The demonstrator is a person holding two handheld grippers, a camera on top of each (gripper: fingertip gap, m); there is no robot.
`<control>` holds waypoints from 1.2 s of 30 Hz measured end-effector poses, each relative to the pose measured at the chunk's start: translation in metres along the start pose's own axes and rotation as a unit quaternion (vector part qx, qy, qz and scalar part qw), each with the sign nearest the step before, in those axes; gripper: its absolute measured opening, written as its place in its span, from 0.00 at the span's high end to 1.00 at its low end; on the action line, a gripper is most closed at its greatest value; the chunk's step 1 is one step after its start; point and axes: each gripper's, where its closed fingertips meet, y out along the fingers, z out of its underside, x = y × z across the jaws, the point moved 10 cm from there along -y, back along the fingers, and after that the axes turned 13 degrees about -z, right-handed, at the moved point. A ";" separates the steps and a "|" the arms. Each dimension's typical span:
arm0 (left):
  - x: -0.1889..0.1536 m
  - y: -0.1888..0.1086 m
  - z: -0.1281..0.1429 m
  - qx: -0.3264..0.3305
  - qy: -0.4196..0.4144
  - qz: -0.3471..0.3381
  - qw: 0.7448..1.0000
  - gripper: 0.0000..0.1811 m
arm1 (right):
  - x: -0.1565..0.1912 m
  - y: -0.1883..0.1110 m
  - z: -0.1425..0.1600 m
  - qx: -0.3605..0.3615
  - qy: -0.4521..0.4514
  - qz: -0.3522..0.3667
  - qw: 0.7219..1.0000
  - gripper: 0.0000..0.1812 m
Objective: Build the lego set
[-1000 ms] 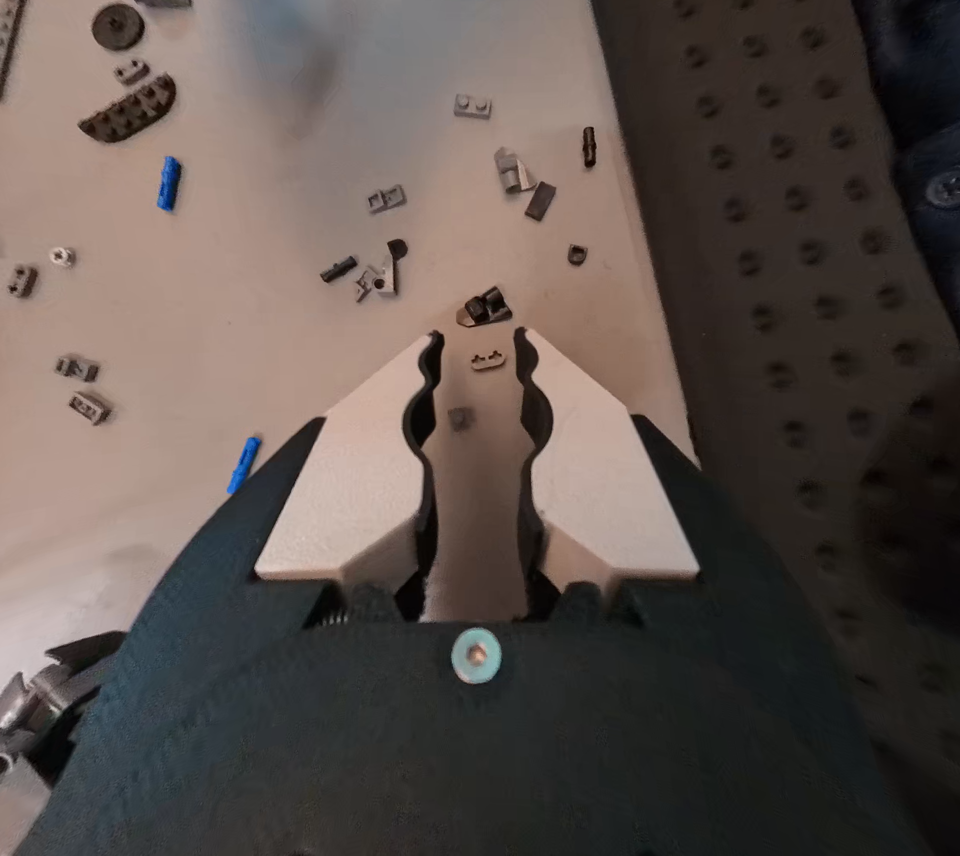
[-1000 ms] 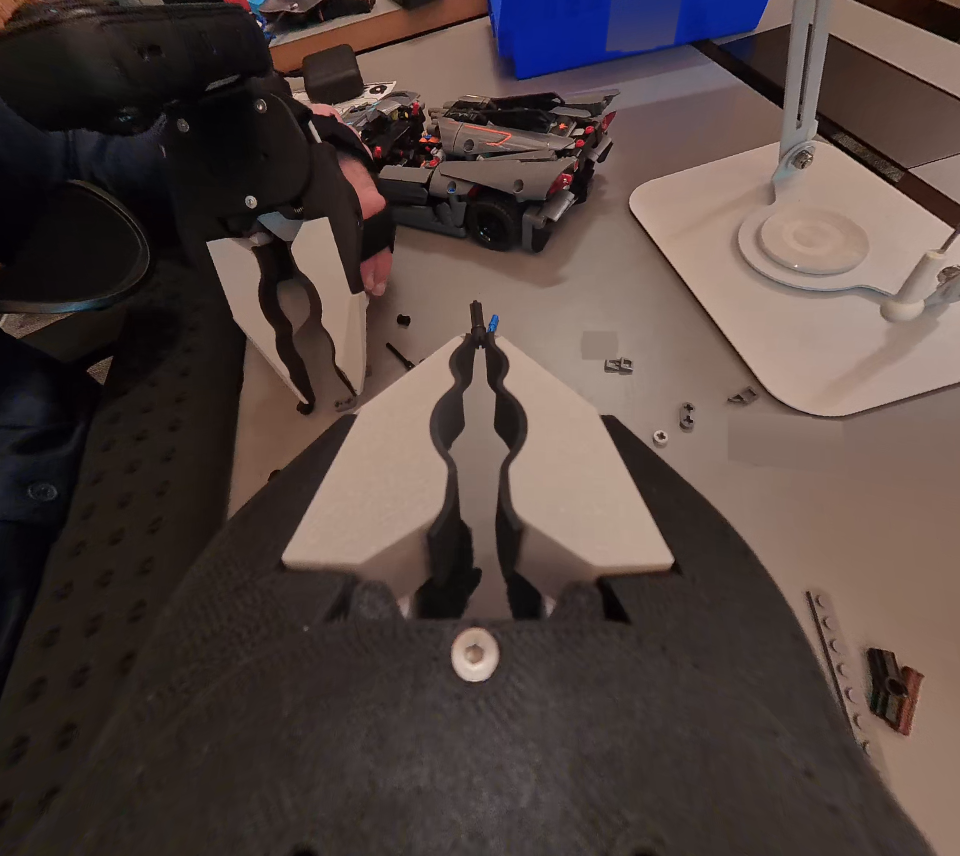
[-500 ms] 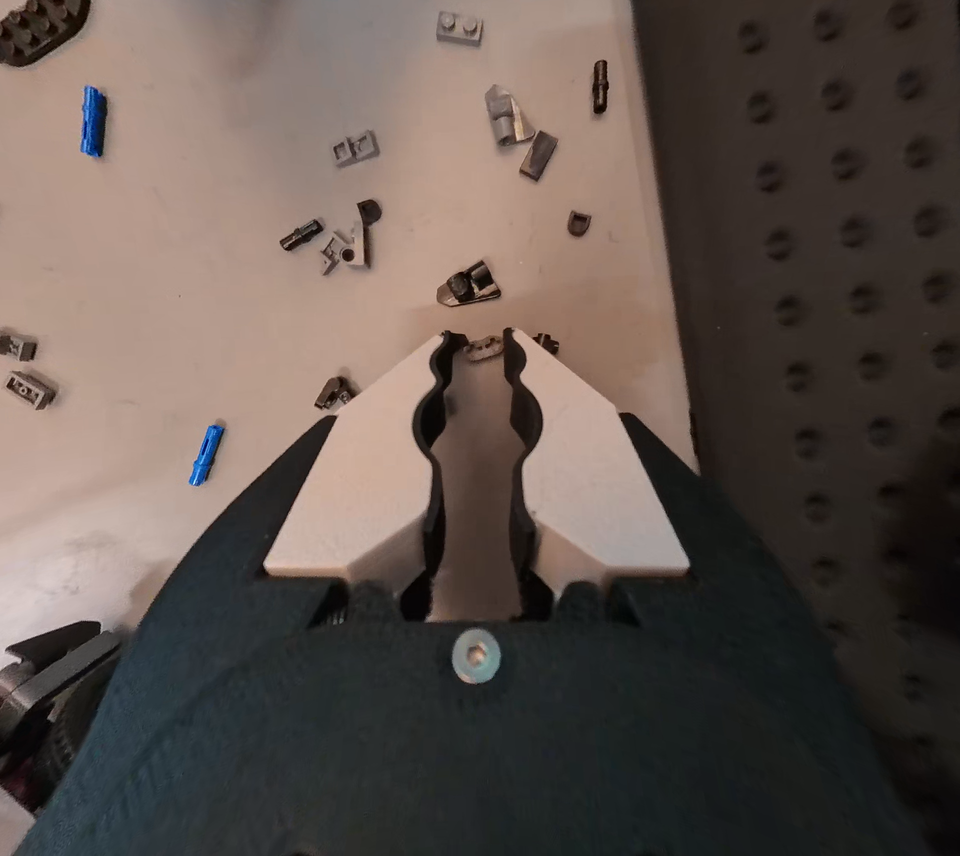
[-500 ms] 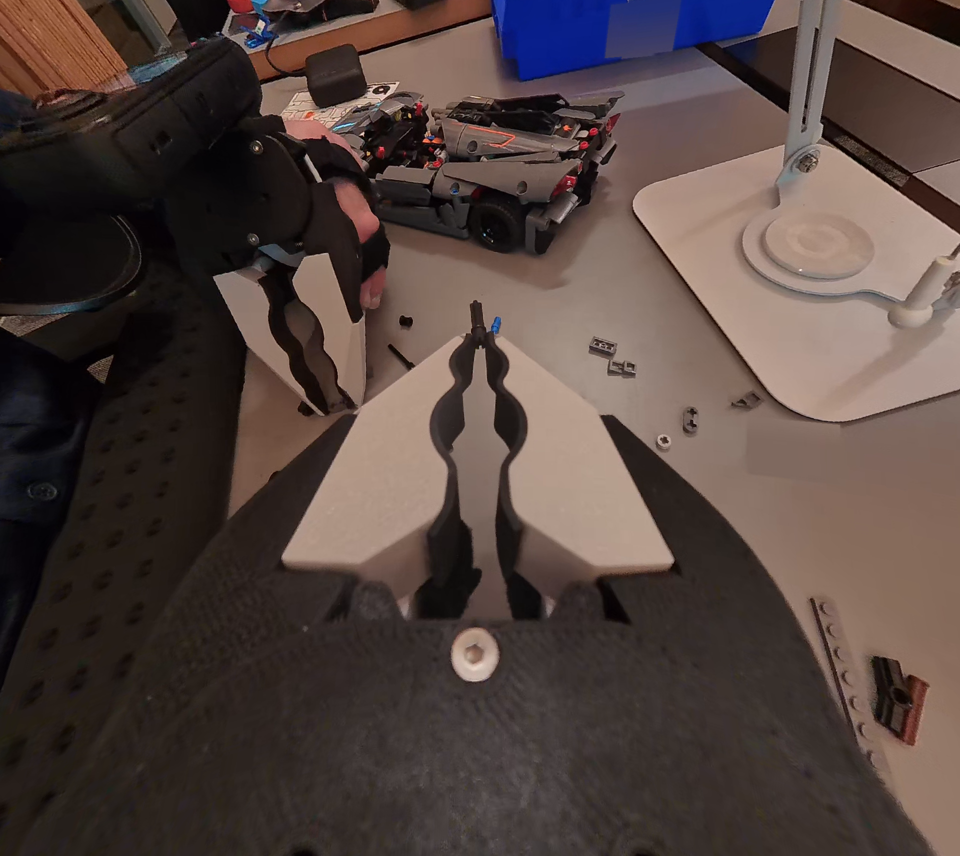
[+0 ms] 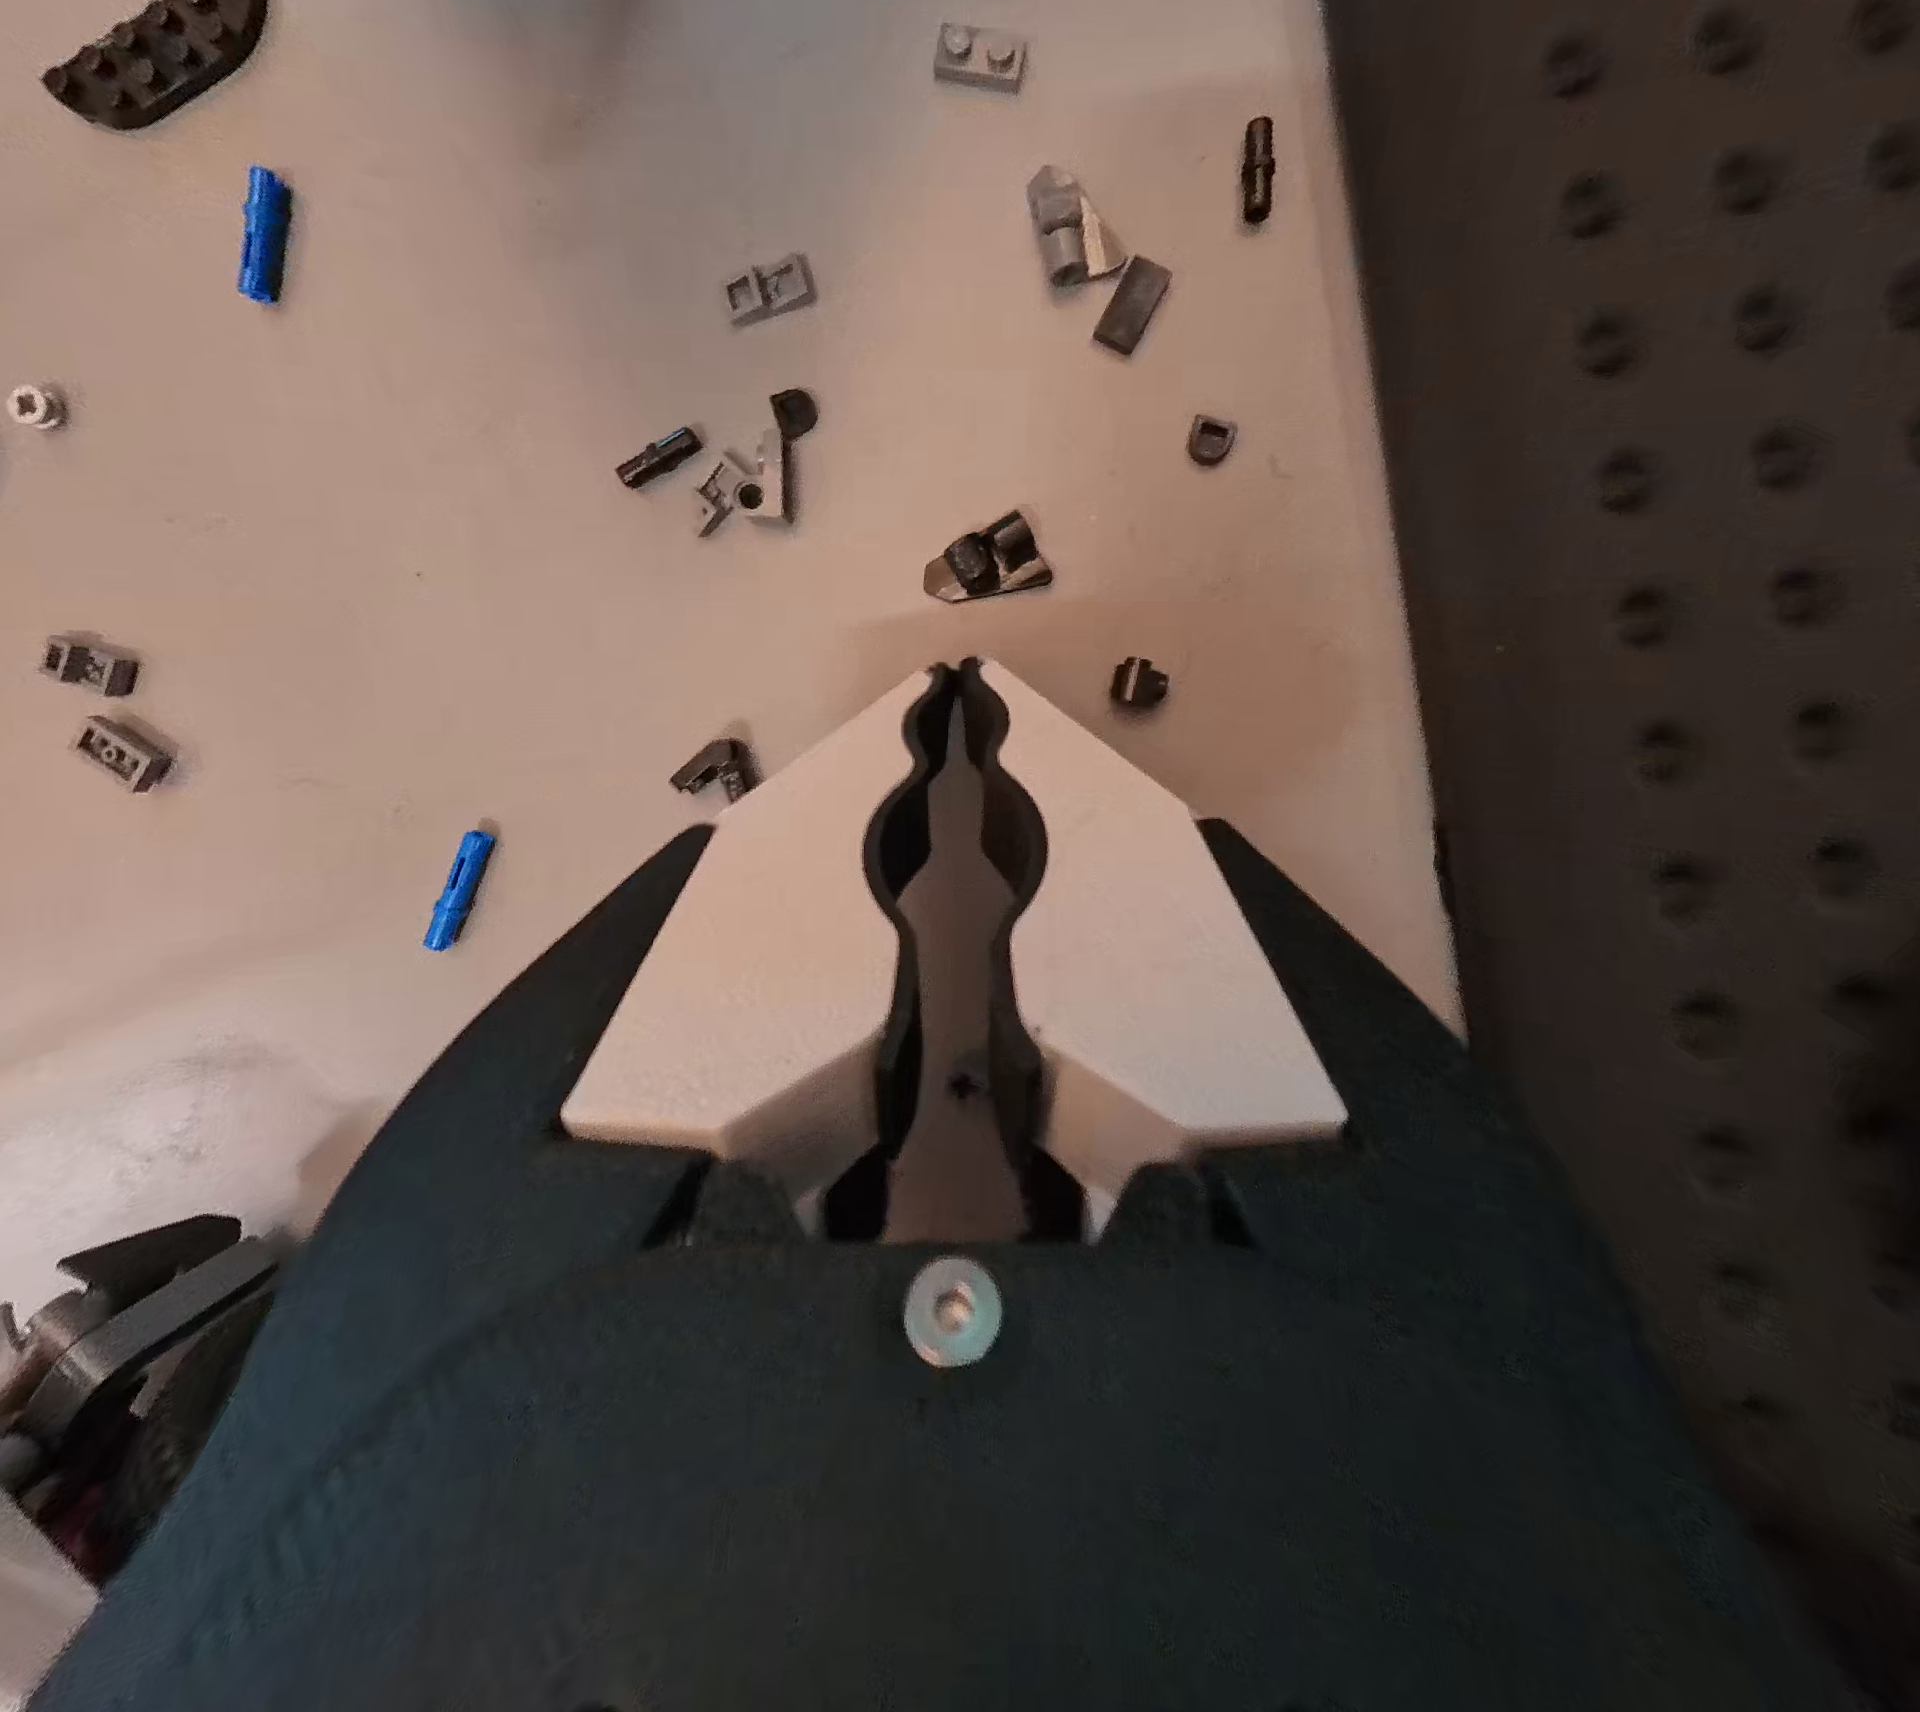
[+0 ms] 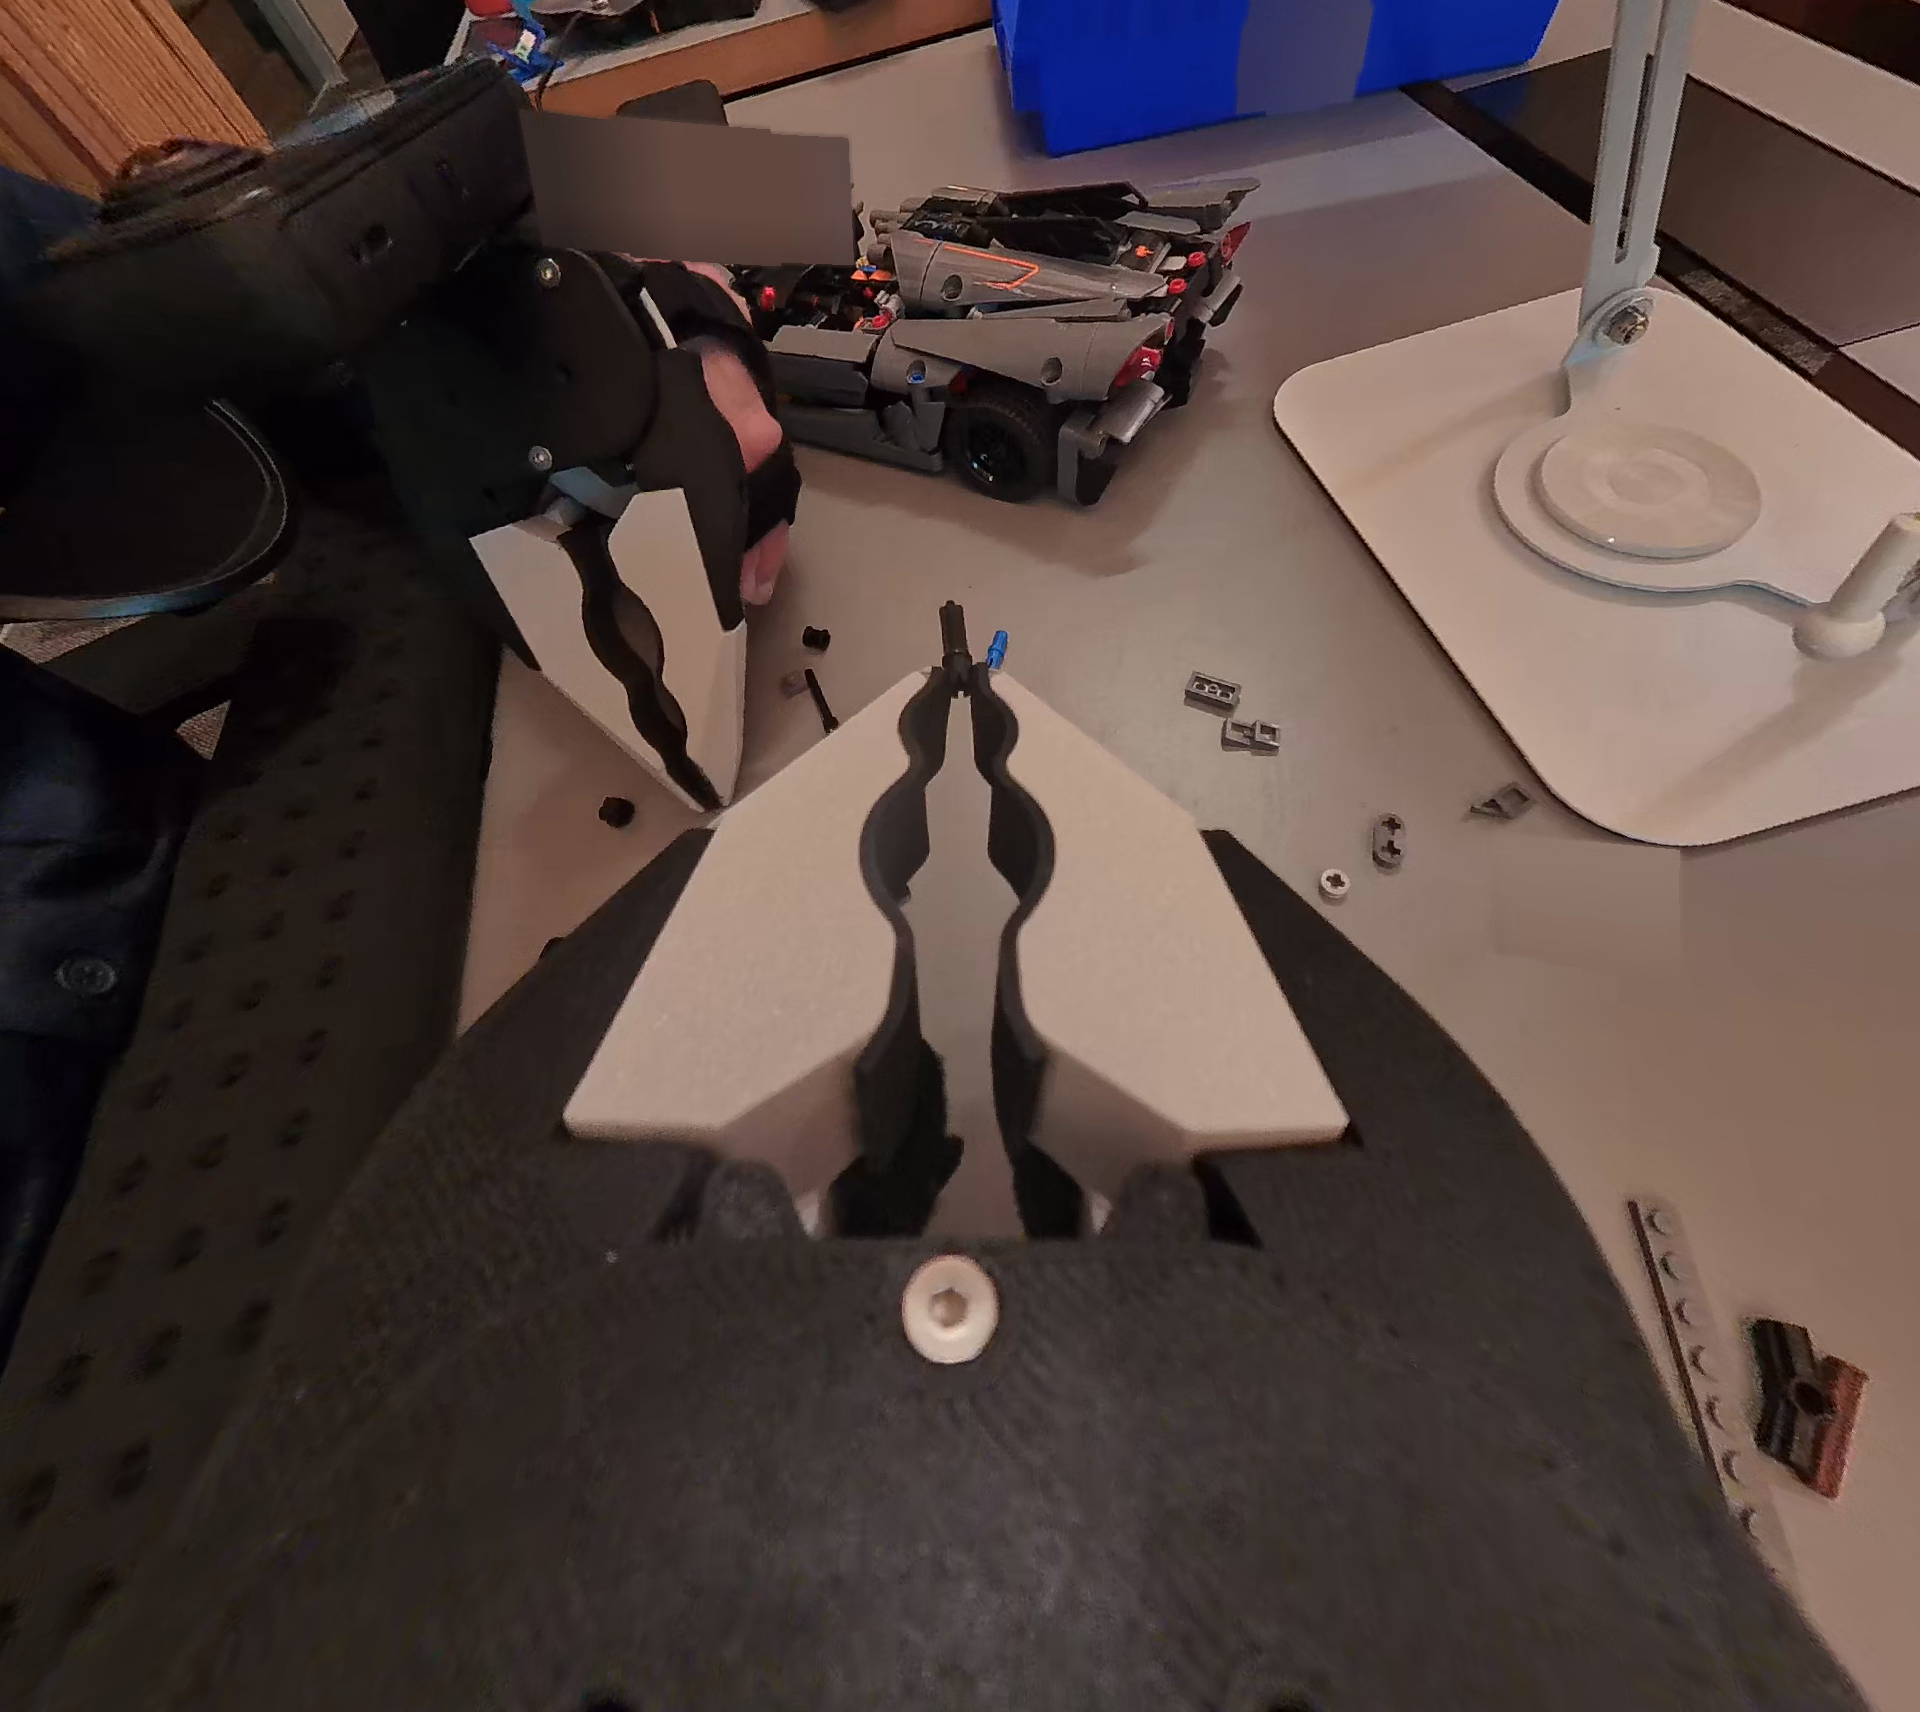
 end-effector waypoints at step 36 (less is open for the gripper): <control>0.013 -0.017 0.016 -0.057 0.014 0.004 0.998 0.88 | 0.000 0.001 0.003 0.008 -0.007 -0.002 1.000 0.99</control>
